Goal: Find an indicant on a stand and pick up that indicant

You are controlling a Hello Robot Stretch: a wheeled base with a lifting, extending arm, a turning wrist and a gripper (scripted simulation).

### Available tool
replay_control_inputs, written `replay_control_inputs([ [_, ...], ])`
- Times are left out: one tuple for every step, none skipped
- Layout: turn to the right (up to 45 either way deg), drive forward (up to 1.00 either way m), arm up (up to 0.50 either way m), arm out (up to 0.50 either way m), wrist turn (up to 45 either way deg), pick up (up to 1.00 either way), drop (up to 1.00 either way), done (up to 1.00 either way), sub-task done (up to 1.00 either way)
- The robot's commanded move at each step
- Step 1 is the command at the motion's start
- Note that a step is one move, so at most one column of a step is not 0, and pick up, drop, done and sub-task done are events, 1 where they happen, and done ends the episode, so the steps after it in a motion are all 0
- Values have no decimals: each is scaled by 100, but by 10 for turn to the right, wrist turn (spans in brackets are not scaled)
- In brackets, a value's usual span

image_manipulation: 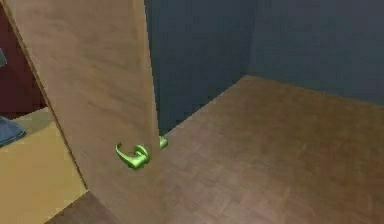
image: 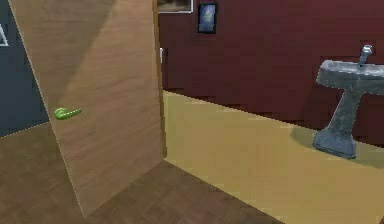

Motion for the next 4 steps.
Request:
replay_control_inputs([
  [0, 25, 0, 0, 0, 0, 0, 0, 0],
  [180, 0, 0, 0, 0, 0, 0, 0, 0],
  [0, 5, 0, 0, 0, 0, 0, 0, 0],
  [210, 0, 0, 0, 0, 0, 0, 0, 0],
])
